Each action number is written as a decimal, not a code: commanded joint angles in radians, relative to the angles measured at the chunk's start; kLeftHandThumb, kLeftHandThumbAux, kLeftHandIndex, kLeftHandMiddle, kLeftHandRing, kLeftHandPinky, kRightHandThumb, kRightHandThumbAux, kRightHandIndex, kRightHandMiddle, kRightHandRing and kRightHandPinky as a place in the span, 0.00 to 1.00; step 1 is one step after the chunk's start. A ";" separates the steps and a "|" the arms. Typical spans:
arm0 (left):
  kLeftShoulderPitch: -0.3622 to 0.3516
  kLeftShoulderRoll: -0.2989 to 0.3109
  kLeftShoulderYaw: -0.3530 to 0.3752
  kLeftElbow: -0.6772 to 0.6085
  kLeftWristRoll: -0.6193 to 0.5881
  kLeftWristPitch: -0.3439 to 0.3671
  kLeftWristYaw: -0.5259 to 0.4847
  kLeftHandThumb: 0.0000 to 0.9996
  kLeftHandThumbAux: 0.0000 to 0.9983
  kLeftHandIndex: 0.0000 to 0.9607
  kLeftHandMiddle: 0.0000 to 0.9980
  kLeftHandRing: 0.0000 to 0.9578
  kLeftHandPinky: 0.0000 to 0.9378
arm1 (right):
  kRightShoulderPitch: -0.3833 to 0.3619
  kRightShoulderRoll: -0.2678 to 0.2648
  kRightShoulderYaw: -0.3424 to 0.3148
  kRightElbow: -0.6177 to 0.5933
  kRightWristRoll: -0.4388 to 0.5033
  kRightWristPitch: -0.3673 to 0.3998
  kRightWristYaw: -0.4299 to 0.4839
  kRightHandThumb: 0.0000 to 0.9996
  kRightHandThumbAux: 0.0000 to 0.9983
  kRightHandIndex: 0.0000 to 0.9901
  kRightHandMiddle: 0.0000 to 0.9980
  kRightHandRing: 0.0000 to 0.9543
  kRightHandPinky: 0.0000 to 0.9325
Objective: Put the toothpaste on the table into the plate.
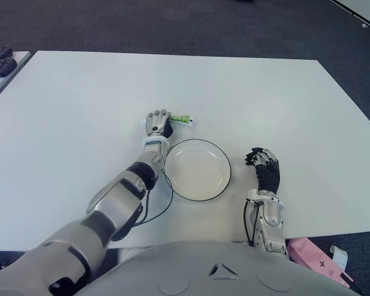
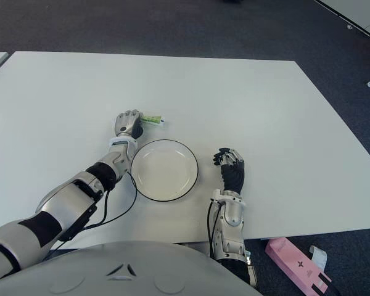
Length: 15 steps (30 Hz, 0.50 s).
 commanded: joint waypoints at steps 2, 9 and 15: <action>0.046 0.036 0.003 0.005 -0.005 -0.034 0.019 0.85 0.67 0.41 0.54 0.88 0.91 | 0.011 0.043 -0.006 0.034 0.020 0.034 -0.002 0.71 0.72 0.44 0.58 0.58 0.57; 0.108 0.079 0.020 -0.157 -0.011 -0.070 0.025 0.85 0.67 0.41 0.54 0.88 0.92 | 0.008 0.045 -0.006 0.037 0.016 0.036 -0.009 0.71 0.72 0.44 0.57 0.58 0.57; 0.152 0.107 0.030 -0.295 -0.010 -0.074 -0.009 0.85 0.67 0.41 0.54 0.89 0.92 | 0.005 0.048 -0.007 0.037 0.017 0.046 -0.017 0.71 0.72 0.44 0.57 0.58 0.57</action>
